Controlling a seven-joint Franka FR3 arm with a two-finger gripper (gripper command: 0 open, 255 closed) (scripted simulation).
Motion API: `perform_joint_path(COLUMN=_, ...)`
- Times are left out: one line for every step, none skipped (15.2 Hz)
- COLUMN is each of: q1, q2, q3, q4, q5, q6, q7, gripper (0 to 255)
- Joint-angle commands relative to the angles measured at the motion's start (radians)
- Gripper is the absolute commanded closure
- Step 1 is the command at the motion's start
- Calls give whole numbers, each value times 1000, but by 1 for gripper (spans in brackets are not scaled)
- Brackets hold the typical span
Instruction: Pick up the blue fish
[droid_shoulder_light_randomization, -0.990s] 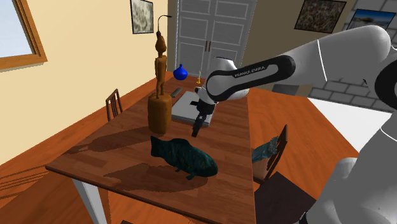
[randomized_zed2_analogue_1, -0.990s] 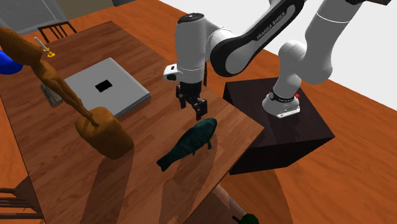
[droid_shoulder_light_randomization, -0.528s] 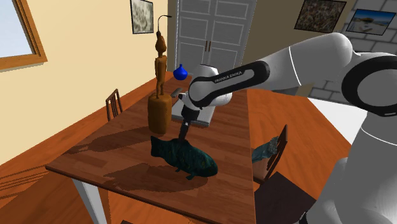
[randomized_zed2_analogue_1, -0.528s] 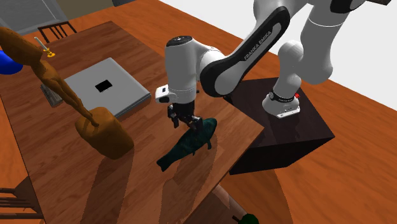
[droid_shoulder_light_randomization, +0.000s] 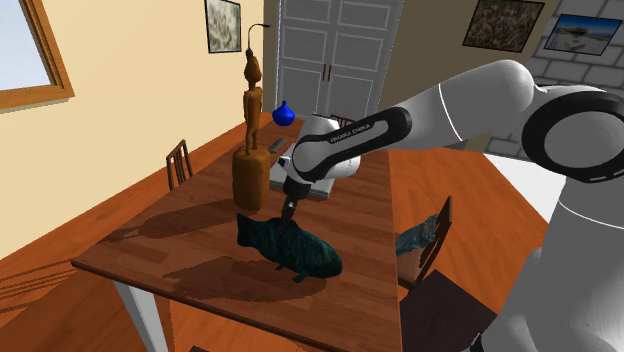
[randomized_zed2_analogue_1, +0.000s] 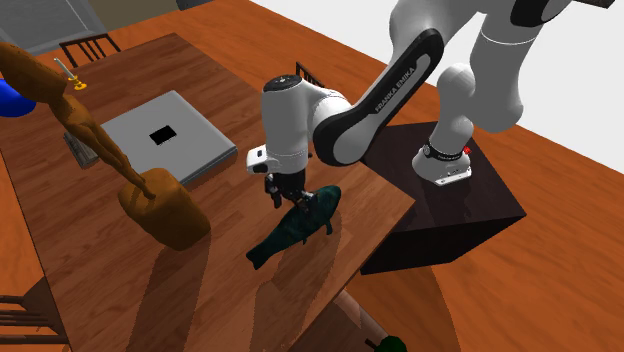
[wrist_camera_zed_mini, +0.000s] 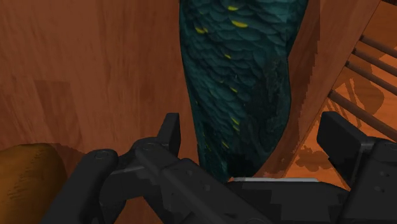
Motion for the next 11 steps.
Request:
perform_joint_path(q1=0, q2=1, q3=0, q4=0, q5=1, q6=2, q7=-1, gripper=255)
perform_joint_path(q1=0, q2=2, q3=0, q4=0, q5=1, q6=2, q7=-1, gripper=255)
perform_joint_path(q1=0, q2=2, q3=0, q4=0, q5=0, q6=2, q7=-1, gripper=255)
perform_joint_path(q1=0, q2=2, q3=0, q4=0, q5=0, q6=2, q7=-1, gripper=255)
perform_joint_path(q1=0, q2=2, q3=0, q4=0, q5=0, q6=2, q7=-1, gripper=255)
perform_joint_path(q1=0, q2=2, q3=0, q4=0, q5=1, q6=2, q7=-1, gripper=255)
perform_joint_path(q1=0, q2=2, q3=0, q4=0, q5=1, q6=3, q7=-1, gripper=255)
perform_joint_path(q1=0, q2=2, q3=0, q4=1, q5=0, q6=2, q7=0, gripper=255)
perform_joint_path(q1=0, q2=3, q3=0, q4=1, q5=0, q6=2, q7=0, gripper=255)
perform_joint_path(q1=0, q2=1, q3=0, q4=-2, q5=1, q6=2, q7=-1, gripper=255)
perform_joint_path(q1=0, q2=-7, q3=-1, q4=3, q5=-2, q6=-9, q7=3, gripper=255)
